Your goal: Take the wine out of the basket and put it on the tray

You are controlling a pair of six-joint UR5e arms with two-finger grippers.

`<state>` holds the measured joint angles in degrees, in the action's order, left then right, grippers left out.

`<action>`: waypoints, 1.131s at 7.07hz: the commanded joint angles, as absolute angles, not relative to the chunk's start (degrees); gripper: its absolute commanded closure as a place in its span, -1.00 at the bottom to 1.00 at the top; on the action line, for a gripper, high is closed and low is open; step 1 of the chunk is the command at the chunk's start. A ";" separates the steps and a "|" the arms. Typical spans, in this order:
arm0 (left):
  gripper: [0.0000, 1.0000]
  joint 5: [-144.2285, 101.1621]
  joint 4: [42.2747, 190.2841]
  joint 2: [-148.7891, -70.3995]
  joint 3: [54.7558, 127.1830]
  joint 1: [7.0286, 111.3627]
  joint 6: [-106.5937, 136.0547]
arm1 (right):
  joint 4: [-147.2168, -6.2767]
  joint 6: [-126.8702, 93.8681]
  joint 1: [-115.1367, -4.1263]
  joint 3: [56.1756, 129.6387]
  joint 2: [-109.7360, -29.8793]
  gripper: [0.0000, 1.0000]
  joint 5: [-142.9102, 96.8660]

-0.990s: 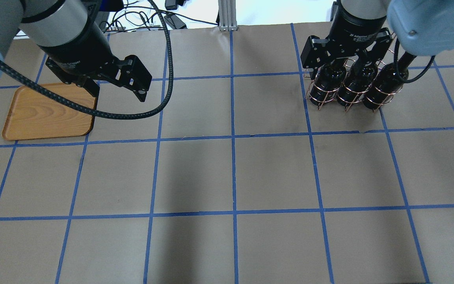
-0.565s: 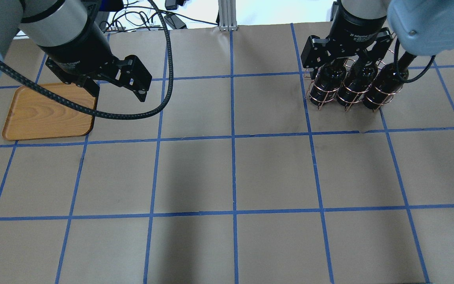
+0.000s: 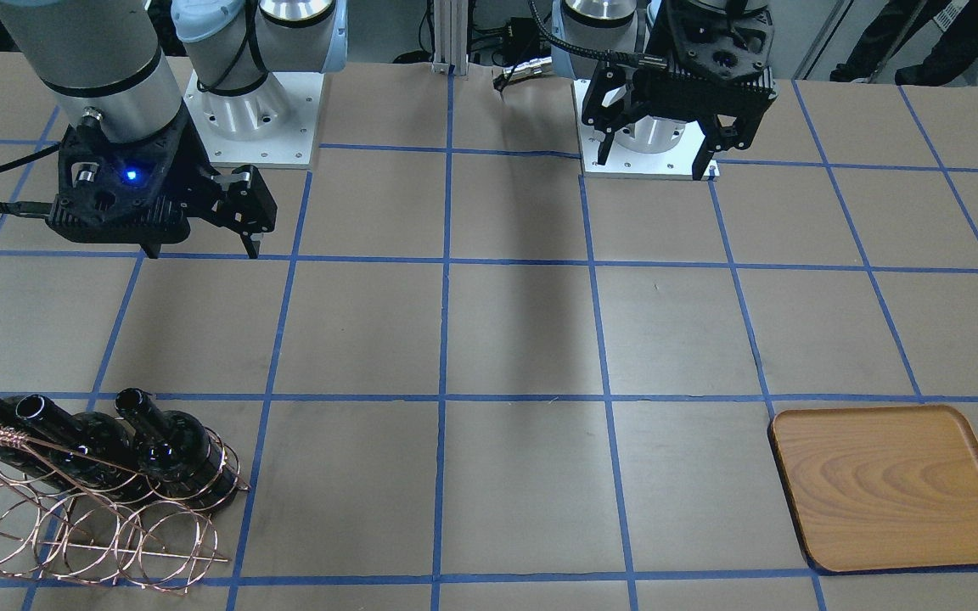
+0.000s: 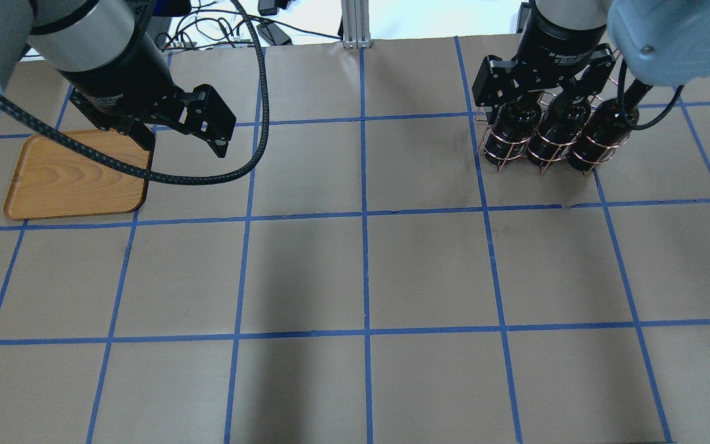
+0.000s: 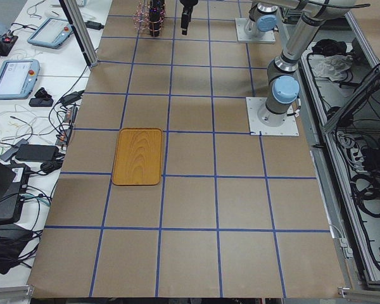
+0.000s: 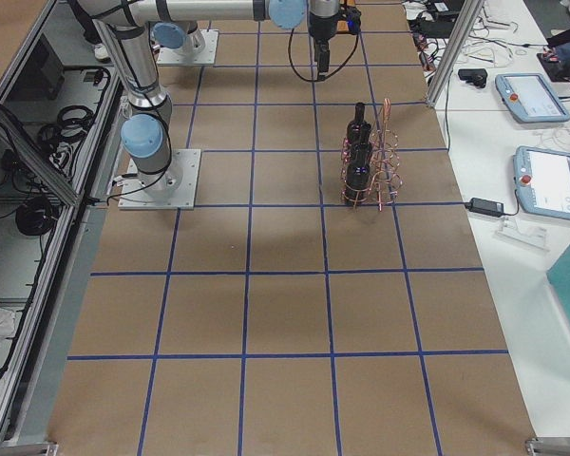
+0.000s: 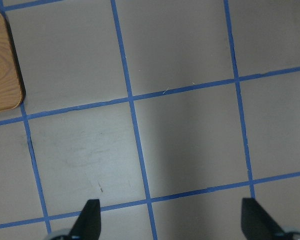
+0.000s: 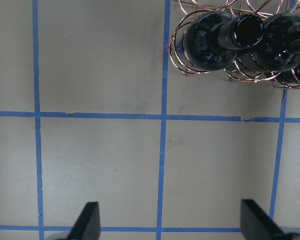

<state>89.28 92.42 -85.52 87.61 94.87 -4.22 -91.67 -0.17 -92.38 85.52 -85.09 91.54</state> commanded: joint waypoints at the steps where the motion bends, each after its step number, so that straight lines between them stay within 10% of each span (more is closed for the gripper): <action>1: -1.00 89.38 92.55 -85.34 87.63 94.83 -4.22 | -91.76 -0.18 -92.37 85.52 -85.08 -1.00 91.23; 8: -1.00 89.30 92.46 -85.43 87.63 94.83 -4.22 | -96.50 16.05 -79.48 85.43 -85.43 -1.00 90.36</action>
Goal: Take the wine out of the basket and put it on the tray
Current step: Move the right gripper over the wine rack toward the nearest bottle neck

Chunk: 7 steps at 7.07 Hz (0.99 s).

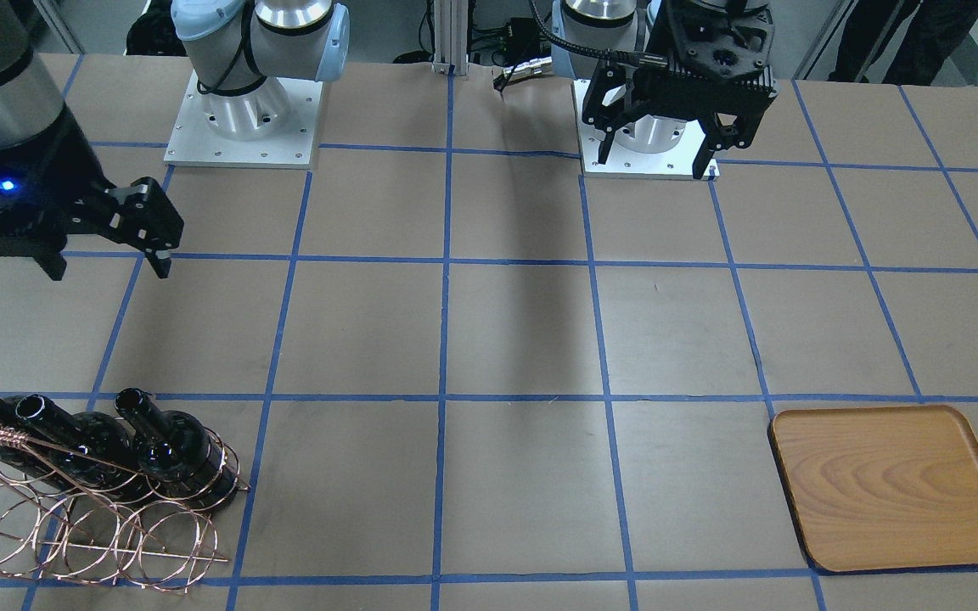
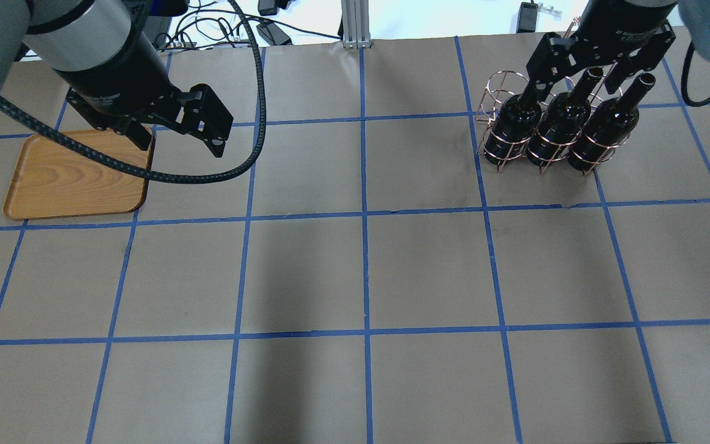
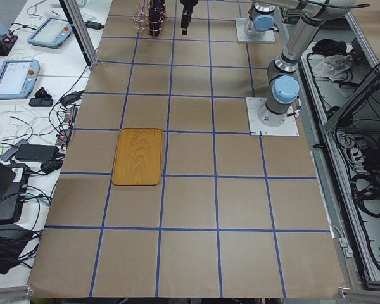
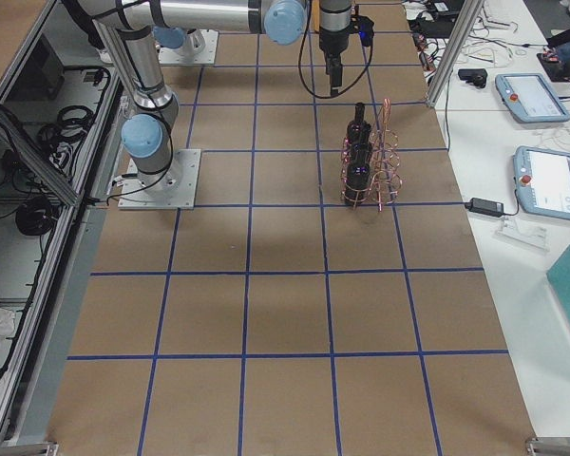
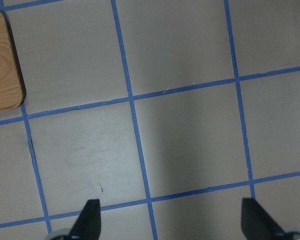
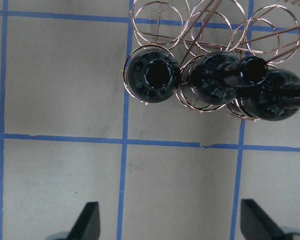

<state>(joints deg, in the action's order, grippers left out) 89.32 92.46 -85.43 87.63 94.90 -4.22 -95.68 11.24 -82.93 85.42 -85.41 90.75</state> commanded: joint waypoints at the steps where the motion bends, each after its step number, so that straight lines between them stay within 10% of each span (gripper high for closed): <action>1: -1.00 89.30 92.46 -85.43 87.63 94.83 -4.22 | -99.64 20.96 -77.71 85.52 -84.73 -0.99 90.18; 3: -1.00 89.30 92.46 -85.43 87.63 94.92 -4.22 | -104.84 22.94 -76.90 85.52 -80.00 -0.57 90.09; 7: -1.00 89.38 92.55 -85.34 87.63 94.92 -3.87 | -111.69 22.68 -76.90 85.61 -74.72 -0.93 90.18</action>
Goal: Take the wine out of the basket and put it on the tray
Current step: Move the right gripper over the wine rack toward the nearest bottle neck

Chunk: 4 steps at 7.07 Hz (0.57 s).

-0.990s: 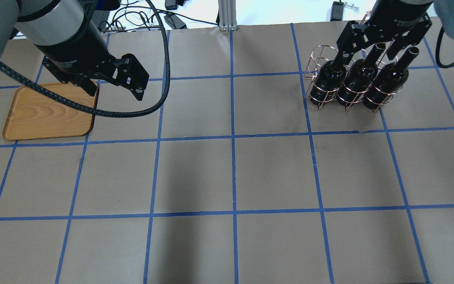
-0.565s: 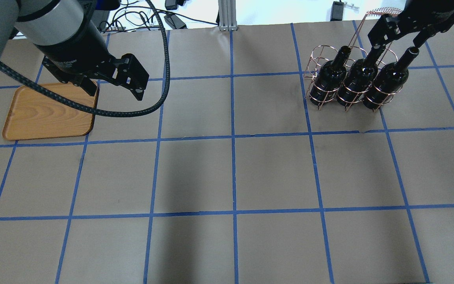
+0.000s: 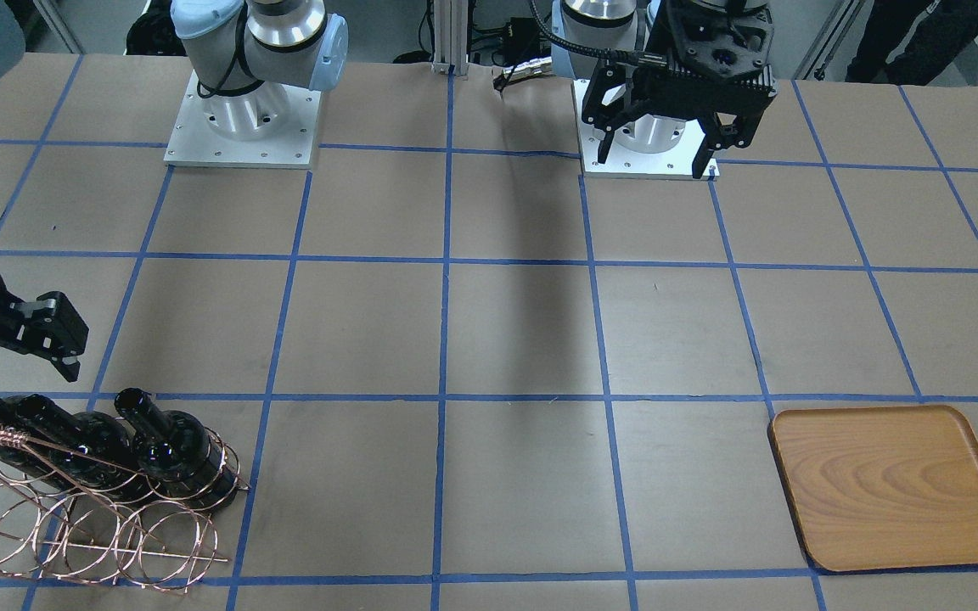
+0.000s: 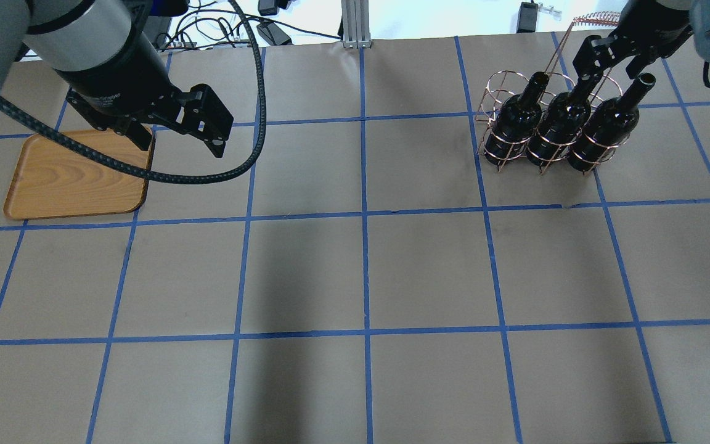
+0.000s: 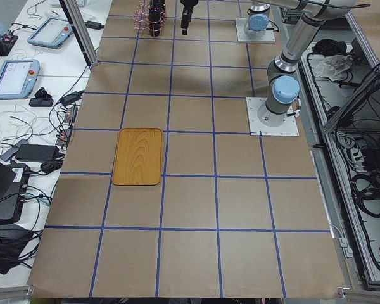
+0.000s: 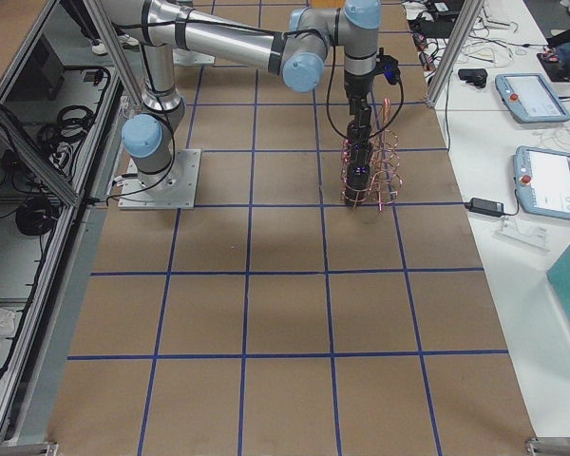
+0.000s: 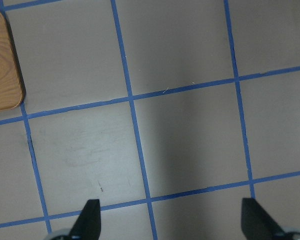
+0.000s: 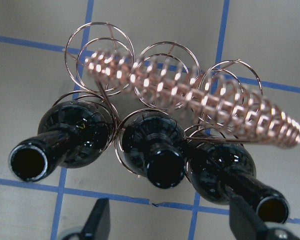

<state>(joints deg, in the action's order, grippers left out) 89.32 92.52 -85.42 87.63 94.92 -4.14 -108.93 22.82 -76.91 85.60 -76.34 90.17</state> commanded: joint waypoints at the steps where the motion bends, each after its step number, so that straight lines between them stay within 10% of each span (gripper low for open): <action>1: -1.00 89.47 92.64 -85.34 87.54 94.92 -3.78 | -111.80 22.41 -76.90 85.61 -74.19 -0.93 89.83; 4: -1.00 89.56 93.87 -84.90 87.54 94.92 -2.12 | -112.59 22.15 -76.99 85.61 -73.13 -0.69 87.10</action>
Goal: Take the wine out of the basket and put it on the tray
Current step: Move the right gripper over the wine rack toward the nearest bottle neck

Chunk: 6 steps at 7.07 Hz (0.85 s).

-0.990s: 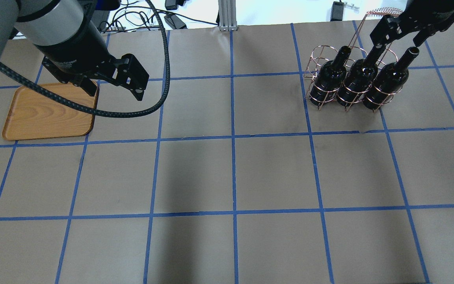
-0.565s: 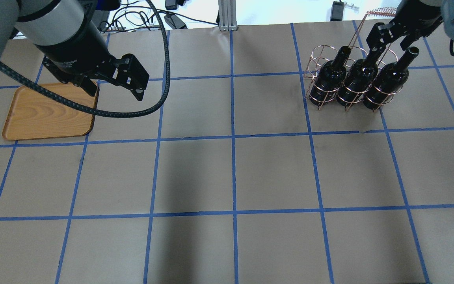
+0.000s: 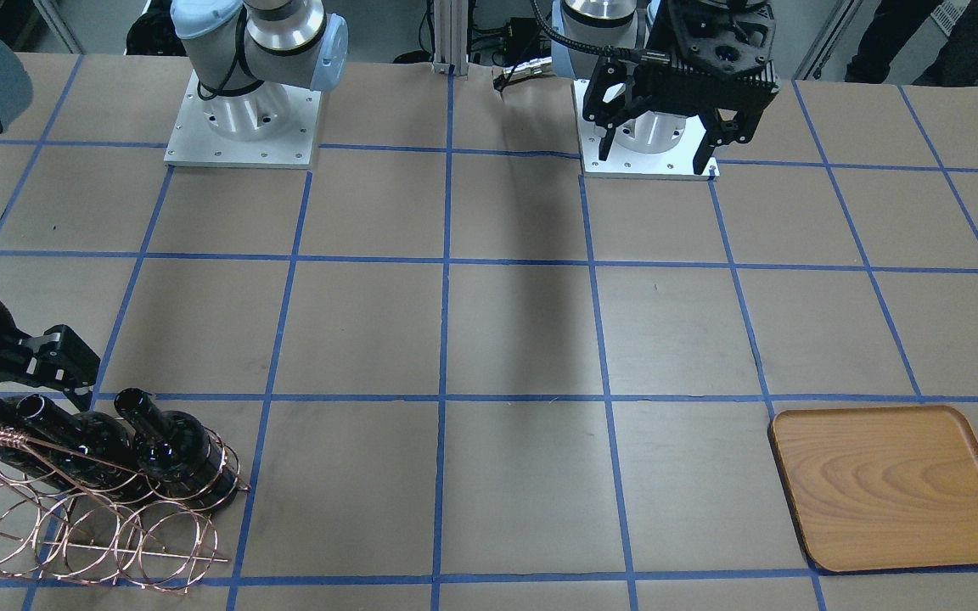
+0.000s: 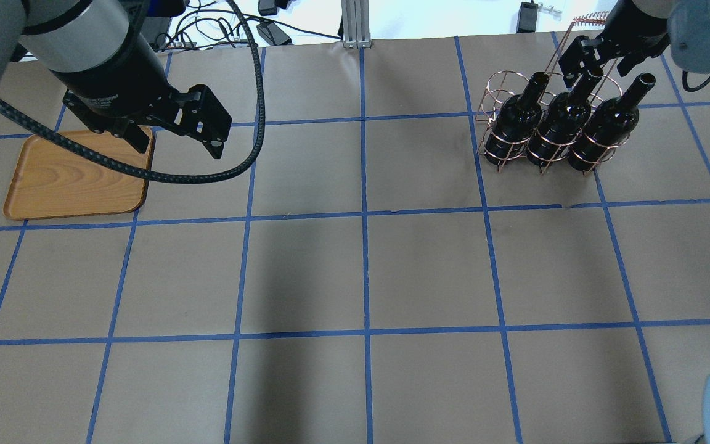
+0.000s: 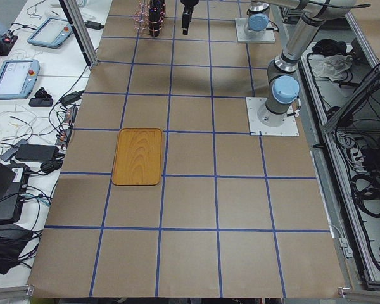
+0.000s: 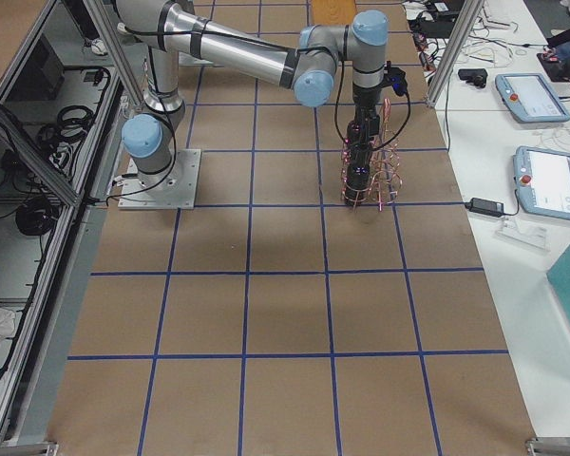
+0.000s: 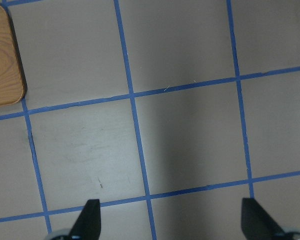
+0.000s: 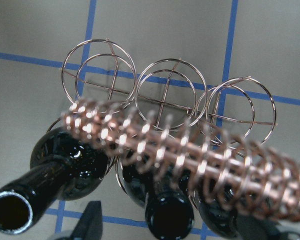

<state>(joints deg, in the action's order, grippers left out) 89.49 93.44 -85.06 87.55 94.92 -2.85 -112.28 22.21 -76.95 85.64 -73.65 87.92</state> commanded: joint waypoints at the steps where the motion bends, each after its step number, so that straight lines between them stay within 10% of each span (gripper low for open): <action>1: -1.00 89.56 93.95 -84.90 87.54 94.92 -2.11 | -112.67 22.15 -76.99 85.61 -72.86 -0.68 87.10; 6: -1.00 89.56 93.87 -84.90 87.54 94.92 -2.11 | -113.20 21.36 -76.99 85.61 -71.81 -0.42 87.28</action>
